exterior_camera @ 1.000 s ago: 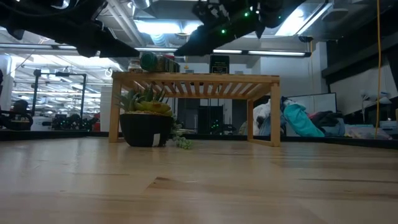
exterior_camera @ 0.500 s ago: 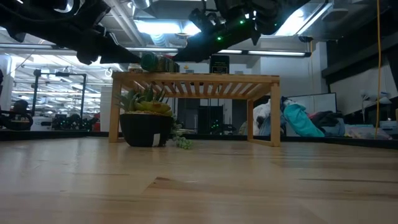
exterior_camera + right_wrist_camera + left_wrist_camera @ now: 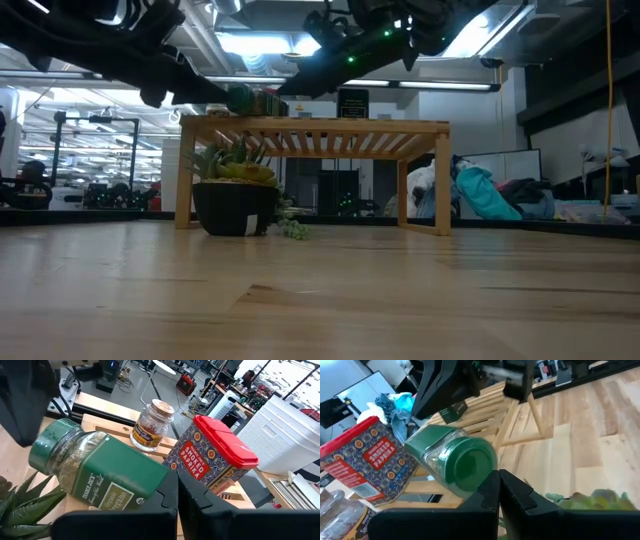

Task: Shelf spices
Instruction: Adjust the green seasoning bottle on the shelf

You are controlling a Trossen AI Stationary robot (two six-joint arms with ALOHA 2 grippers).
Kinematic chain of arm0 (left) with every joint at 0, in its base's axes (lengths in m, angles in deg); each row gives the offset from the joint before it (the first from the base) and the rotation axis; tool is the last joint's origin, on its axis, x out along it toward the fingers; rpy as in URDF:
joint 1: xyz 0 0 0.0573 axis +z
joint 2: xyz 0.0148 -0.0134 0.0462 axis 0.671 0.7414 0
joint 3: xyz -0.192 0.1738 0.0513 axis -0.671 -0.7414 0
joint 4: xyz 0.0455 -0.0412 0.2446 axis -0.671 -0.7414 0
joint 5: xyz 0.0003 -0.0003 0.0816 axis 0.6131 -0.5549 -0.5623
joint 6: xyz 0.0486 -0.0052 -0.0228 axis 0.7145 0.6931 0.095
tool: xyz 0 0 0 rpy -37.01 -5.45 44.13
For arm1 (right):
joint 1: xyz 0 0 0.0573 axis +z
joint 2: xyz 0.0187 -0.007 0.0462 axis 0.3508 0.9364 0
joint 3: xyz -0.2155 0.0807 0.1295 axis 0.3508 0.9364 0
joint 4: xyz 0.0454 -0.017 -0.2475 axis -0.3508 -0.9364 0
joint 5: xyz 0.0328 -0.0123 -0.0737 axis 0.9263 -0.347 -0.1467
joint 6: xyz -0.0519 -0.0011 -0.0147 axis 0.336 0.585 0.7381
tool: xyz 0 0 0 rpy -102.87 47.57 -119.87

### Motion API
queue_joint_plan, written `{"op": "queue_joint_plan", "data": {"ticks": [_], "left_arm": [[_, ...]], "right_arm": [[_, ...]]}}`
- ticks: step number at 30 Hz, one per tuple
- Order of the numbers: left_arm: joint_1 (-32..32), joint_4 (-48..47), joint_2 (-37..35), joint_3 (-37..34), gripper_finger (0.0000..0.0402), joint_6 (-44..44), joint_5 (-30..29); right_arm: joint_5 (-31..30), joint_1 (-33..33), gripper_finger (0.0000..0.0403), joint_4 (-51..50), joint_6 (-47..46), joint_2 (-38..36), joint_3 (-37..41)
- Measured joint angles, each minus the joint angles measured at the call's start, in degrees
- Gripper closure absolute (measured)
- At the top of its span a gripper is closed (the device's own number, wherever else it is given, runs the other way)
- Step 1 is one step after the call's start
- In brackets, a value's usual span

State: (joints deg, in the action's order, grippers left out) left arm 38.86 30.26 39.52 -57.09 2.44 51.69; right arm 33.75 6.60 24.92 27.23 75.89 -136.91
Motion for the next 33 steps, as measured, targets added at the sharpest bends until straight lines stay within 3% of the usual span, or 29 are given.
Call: {"op": "queue_joint_plan", "data": {"ticks": [33], "left_arm": [[1.0, 7.5, 1.0, 0.0, 0.0401, 5.4, -0.1]], "right_arm": [[0.6, -0.7, 0.0402, -5.6, -1.5, -0.3, -0.1]]}}
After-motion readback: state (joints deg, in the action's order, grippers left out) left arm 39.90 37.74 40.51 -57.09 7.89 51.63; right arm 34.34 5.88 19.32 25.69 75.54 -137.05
